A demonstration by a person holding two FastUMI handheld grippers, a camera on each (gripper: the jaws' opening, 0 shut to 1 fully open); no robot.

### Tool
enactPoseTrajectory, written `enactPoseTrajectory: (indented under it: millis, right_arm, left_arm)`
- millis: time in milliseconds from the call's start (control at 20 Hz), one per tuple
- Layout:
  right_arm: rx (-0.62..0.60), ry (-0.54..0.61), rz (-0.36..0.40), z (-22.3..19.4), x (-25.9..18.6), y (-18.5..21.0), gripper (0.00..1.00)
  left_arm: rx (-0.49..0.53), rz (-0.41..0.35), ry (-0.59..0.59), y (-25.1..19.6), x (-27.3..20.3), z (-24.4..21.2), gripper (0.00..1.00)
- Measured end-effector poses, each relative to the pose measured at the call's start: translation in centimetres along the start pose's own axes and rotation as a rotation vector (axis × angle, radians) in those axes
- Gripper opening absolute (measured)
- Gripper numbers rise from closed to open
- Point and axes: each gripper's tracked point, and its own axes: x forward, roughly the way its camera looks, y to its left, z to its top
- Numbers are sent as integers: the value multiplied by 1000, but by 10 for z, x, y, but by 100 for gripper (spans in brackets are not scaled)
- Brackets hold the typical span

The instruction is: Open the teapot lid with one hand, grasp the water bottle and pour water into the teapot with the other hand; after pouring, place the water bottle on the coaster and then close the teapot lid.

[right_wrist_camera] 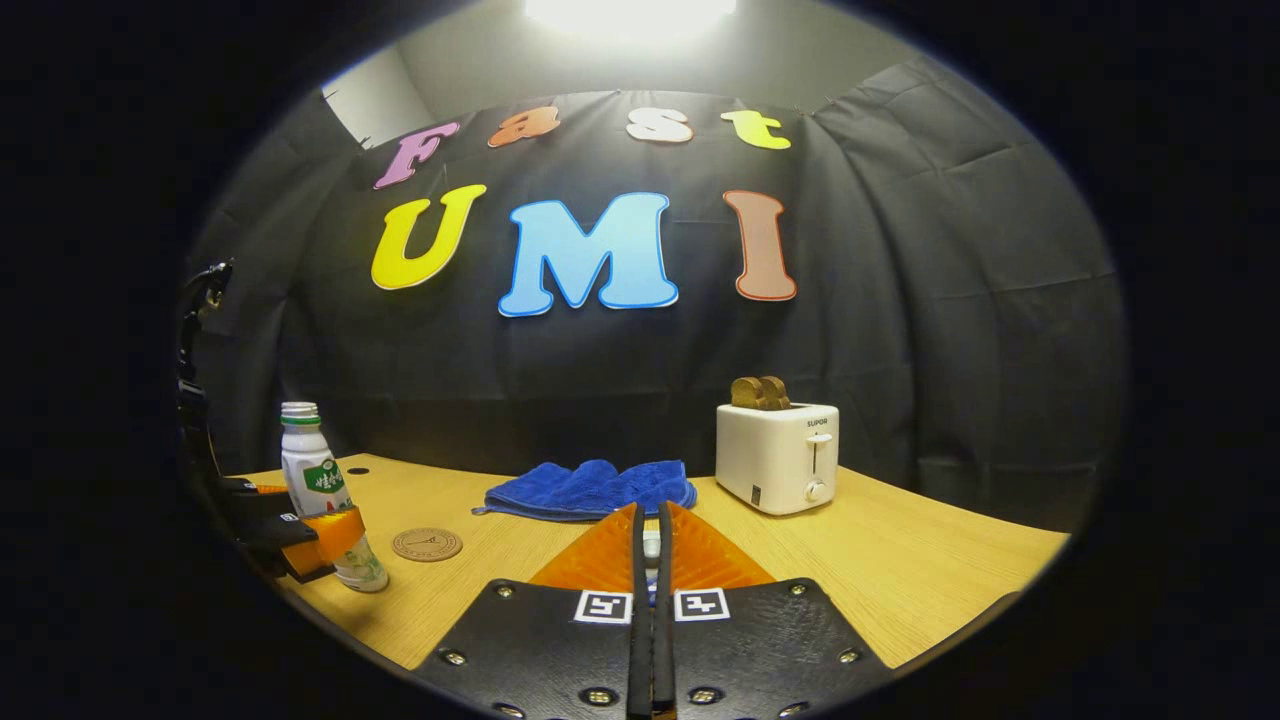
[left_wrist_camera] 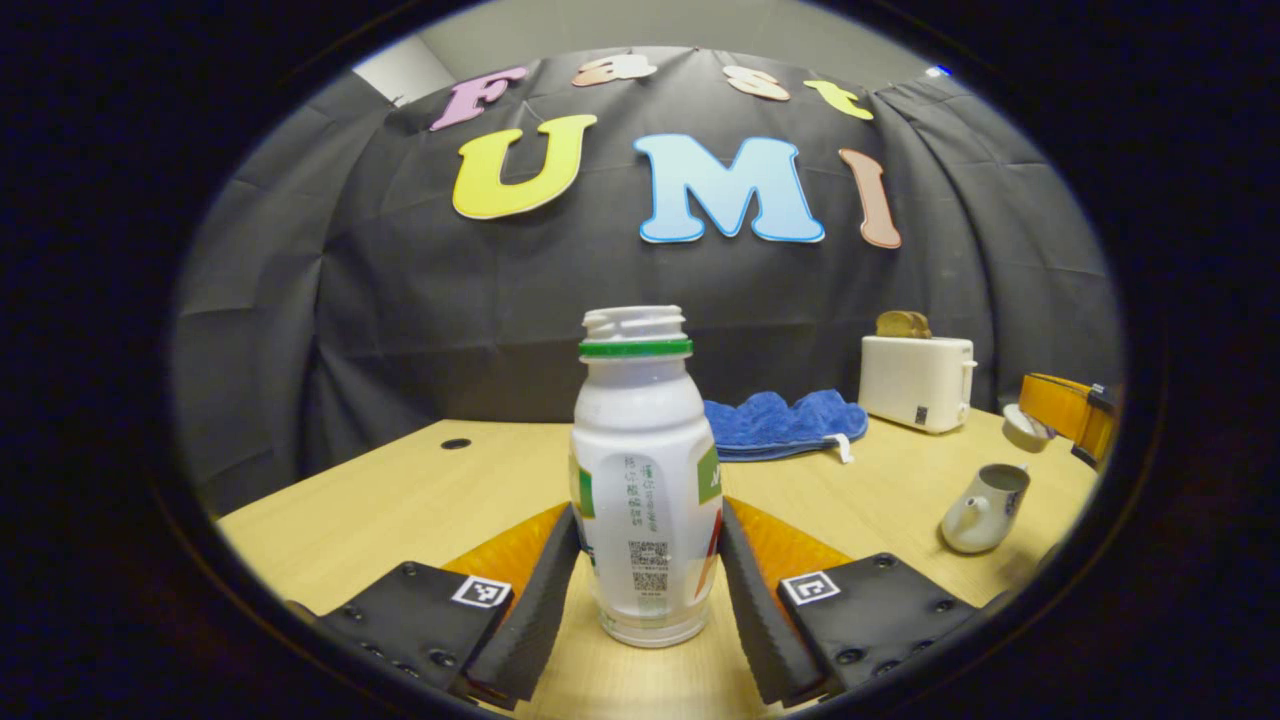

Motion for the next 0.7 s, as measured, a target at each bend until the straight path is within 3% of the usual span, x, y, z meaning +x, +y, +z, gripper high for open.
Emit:
enactPoseTrajectory:
  millis: [150, 250, 300, 600, 700]
  right_arm:
    - [15, 3, -12, -1, 0, -4, 1]
    - [19, 4, -20, -1, 0, -7, 1]
    - [20, 4, -23, -1, 0, -8, 1]
    - [35, -1, -56, 0, 0, -18, 1]
    - [41, -4, -75, 2, -1, -24, 1]
  left_arm:
    - [-5, 1, -2, 0, -1, -1, 79]
    - [6, 2, -4, -2, 0, -1, 78]
    - [13, 4, -5, -2, -1, 1, 86]
    - [114, -4, -4, -11, -3, 0, 81]
    - [181, -6, -4, -15, -4, 0, 84]
